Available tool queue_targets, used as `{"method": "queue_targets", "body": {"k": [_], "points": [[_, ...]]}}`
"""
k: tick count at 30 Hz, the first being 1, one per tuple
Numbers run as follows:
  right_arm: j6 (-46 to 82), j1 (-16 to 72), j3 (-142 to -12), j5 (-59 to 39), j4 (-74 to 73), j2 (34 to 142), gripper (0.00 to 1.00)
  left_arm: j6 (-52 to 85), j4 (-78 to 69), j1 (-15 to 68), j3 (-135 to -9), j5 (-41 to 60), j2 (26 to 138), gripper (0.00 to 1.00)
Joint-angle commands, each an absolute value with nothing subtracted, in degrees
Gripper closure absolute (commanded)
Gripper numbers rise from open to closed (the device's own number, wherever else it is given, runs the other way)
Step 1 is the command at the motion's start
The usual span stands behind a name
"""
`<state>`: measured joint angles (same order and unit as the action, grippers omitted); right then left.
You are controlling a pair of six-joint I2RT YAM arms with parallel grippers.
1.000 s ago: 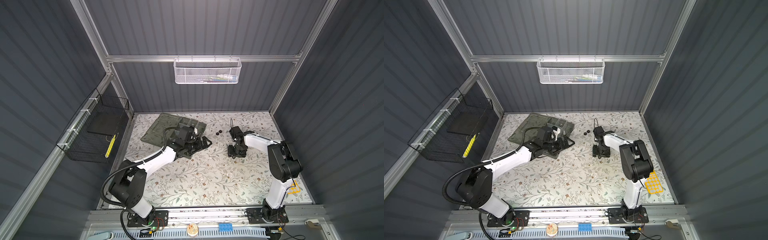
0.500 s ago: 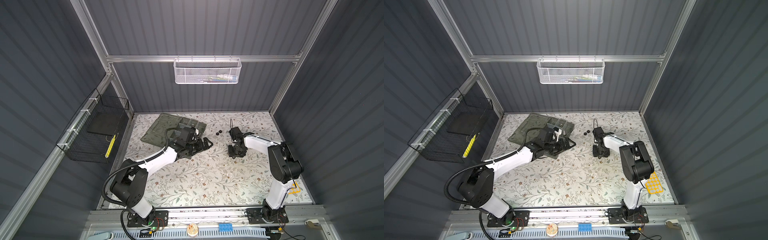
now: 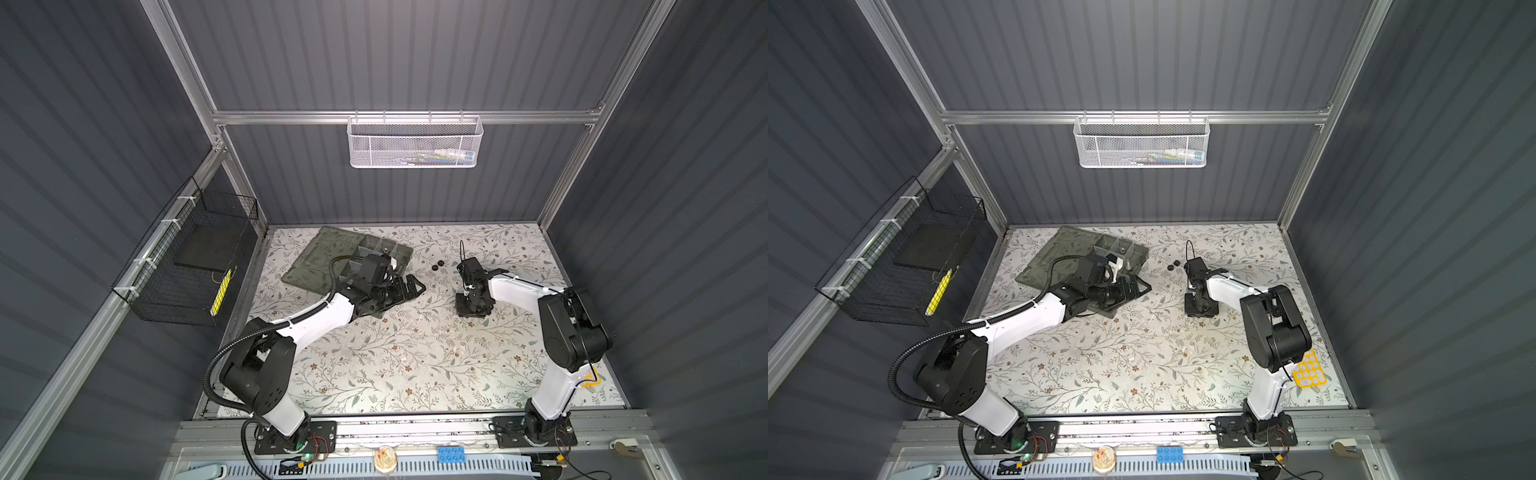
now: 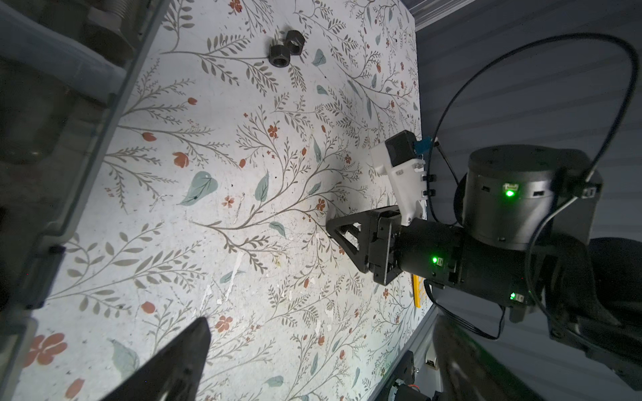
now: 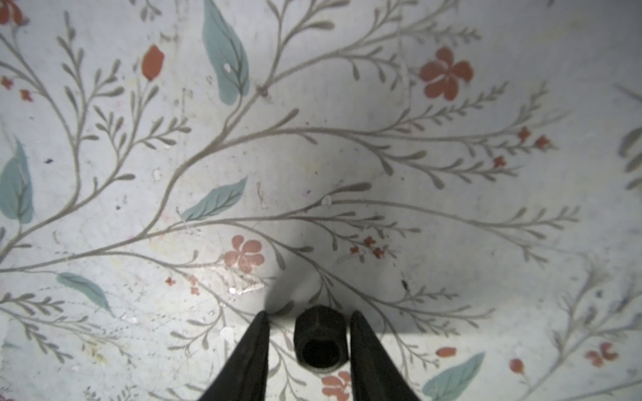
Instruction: Sort the screws and nuts into containers
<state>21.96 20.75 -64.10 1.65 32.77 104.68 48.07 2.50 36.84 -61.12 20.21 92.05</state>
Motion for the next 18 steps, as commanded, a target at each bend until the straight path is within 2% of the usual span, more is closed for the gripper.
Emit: {"method": "queue_targets", "body": {"k": [1, 9, 18], "points": [[22.4, 21.2, -62.4, 0.6, 35.3, 105.7, 0.67, 47.5, 2.1, 37.4, -61.1, 20.3, 92.2, 0.0], [22.4, 21.3, -63.5, 1.2, 35.5, 106.0, 0.8, 47.3, 2.3, 37.5, -61.5, 20.3, 92.4, 0.0], [22.1, 22.8, -70.7, -2.3, 39.2, 103.0, 0.85, 44.5, 6.7, 36.6, -64.3, 19.4, 90.7, 0.0]]}}
